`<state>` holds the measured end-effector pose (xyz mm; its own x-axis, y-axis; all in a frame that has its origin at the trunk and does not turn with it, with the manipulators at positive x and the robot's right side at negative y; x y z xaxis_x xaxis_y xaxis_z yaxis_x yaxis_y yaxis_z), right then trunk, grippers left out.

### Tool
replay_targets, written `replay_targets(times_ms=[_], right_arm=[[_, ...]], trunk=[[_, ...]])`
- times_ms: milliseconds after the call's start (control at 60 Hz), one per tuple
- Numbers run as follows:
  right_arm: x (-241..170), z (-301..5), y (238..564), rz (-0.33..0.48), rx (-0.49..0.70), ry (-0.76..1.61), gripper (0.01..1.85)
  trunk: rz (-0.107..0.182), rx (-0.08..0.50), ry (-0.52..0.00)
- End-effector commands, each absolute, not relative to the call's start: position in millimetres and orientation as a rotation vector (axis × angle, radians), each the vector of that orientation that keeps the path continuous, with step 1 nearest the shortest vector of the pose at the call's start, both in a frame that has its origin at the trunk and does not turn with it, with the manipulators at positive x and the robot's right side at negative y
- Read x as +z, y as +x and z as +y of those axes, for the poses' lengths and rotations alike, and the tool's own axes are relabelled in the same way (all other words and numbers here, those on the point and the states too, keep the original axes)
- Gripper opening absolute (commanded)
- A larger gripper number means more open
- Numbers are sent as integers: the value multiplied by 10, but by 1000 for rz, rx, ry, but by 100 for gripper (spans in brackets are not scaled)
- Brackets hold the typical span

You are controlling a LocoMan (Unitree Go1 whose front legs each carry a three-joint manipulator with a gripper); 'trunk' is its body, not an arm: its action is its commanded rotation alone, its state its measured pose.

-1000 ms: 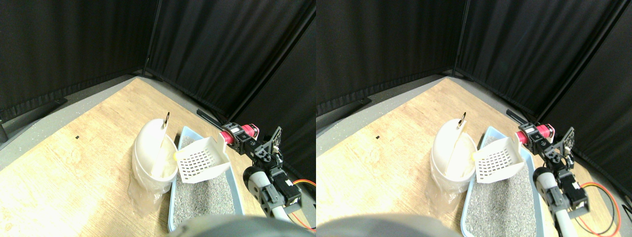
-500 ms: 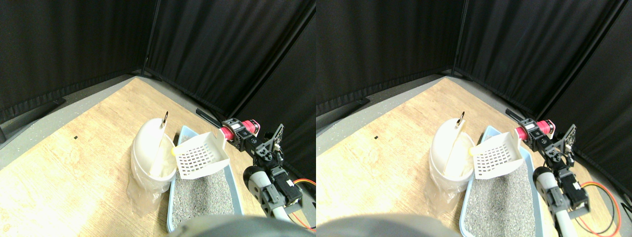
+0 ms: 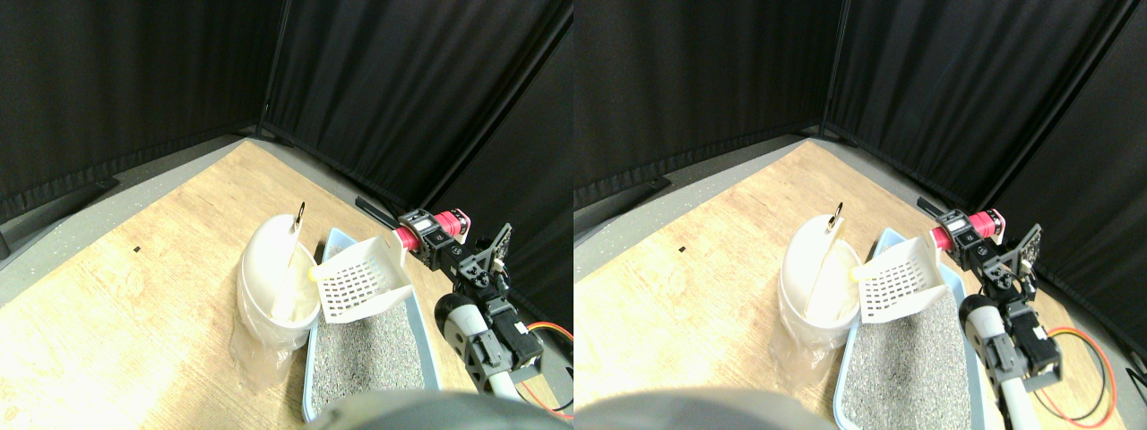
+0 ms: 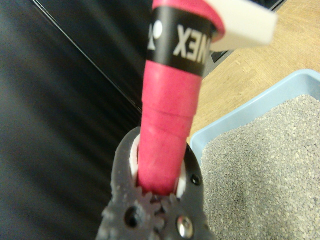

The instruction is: Scoop (unimanual)

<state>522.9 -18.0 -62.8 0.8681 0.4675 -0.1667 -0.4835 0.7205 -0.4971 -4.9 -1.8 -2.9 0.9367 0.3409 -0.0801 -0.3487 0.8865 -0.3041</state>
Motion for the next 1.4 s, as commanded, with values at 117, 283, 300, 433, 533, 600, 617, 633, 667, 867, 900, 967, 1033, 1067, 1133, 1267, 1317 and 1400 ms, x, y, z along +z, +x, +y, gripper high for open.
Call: replay_targets(times_ms=[117,283,300,433,533,600,617,633,667,867,900,967,1033,1067,1133,1267,1317,1400], right_arm=[[-505,-131,5216,-32,496,-593,18],[-515,-142,5211,-54,515,-612,6],[-517,-143,5211,-54,517,-611,5],[-533,-158,5215,-54,514,-608,7],[-532,-164,5210,-67,515,-623,9],[-518,-171,5204,-63,514,-603,9],[-514,-173,5202,-66,516,-597,9],[-511,-175,5201,-74,522,-592,11],[-508,-177,5202,-80,525,-597,11],[-509,-195,5205,-86,517,-588,9],[-517,-204,5210,-89,519,-585,12],[-526,-212,5220,-94,522,-588,16],[-529,-235,5215,-86,511,-551,5],[-529,-256,5208,-93,509,-517,5],[-532,-275,5206,-88,487,-479,5],[-604,-505,5226,-121,450,-261,5],[-627,-596,5234,-113,404,-202,5],[-664,-743,5237,-115,368,-70,6]], trunk=[[49,361,-333],[49,361,-333],[49,361,-333],[50,358,-334],[51,357,-334],[50,356,-333],[50,356,-333],[50,356,-333],[50,356,-333],[50,354,-333],[50,353,-330],[50,351,-328],[51,344,-321],[51,343,-319],[50,338,-314],[51,312,-293],[51,304,-287],[54,287,-275]])
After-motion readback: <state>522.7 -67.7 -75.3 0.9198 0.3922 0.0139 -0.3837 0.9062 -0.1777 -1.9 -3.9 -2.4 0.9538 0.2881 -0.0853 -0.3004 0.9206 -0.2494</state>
